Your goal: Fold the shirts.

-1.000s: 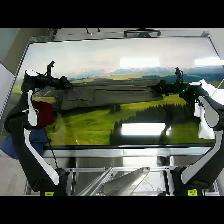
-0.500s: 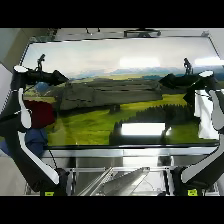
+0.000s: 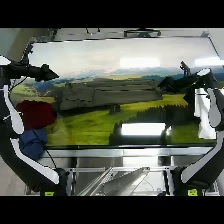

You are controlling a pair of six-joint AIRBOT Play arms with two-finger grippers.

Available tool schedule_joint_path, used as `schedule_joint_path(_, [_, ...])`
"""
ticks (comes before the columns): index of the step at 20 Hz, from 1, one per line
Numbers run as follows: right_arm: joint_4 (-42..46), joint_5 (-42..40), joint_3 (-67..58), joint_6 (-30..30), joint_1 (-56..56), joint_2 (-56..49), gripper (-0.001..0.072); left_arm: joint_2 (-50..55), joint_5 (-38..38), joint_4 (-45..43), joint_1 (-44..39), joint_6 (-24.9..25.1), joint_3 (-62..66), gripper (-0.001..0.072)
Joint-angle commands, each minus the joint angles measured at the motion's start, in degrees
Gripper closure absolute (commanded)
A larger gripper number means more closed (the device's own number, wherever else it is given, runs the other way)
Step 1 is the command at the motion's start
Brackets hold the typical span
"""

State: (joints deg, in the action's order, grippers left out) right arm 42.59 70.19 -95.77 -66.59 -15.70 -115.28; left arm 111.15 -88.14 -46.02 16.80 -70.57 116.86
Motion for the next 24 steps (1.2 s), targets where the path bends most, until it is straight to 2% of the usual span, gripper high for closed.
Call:
schedule_joint_path(1, [-7.9, 1.4, -0.2, 2.4, 0.2, -3.3, 0.0015, -0.6, -0.9, -0.4, -2.9, -0.4, -0.5, 0.0702])
schedule_joint_path(4, [-9.4, 1.6, -0.2, 3.0, 0.9, -4.3, 0.0027, -0.6, 0.3, -0.5, -6.4, -0.4, -3.2, 0.0701])
schedule_joint_path(5, [-9.4, 1.1, -0.2, 3.0, 1.2, -4.6, 0.0073, -0.6, 1.6, -0.5, -7.7, -0.4, -4.5, 0.0701])
schedule_joint_path(6, [-9.5, 0.2, -0.2, 3.0, 1.5, -4.9, 0.0232, -0.6, 3.0, -0.5, -8.9, -0.3, -5.9, 0.0701])
schedule_joint_path(8, [-9.9, -1.5, -0.2, 3.2, 2.2, -4.9, 0.0481, -0.6, 5.8, -0.5, -11.7, -0.2, -8.5, 0.0701])
schedule_joint_path(9, [-10.9, -1.8, -0.2, 3.4, 2.3, -4.9, 0.0582, -0.6, 6.9, -0.5, -13.0, 0.3, -9.8, 0.0701])
schedule_joint_path(11, [-12.4, -1.0, -0.6, 3.6, 2.3, -4.7, 0.0696, -0.6, 10.2, -0.7, -15.9, 1.2, -12.3, 0.0702])
schedule_joint_path(14, [-12.2, 4.0, -2.0, 2.8, 2.1, -2.7, 0.0694, -0.6, 19.5, -1.1, -21.1, 1.1, -16.5, 0.0702])
schedule_joint_path(17, [-12.2, 9.9, -4.0, 1.8, 1.7, 1.6, 0.0694, 2.3, 29.0, -0.9, -27.7, -3.3, -18.6, 0.0703])
schedule_joint_path(20, [-12.3, 15.1, -7.7, 0.9, 1.8, 7.0, 0.0694, 9.4, 28.9, -0.5, -35.1, -6.5, -12.4, 0.0703])
schedule_joint_path(24, [-15.8, 17.3, -10.3, 0.6, 1.9, 13.9, 0.0694, 18.3, 24.8, -0.8, -42.5, -12.1, -1.9, 0.0703])
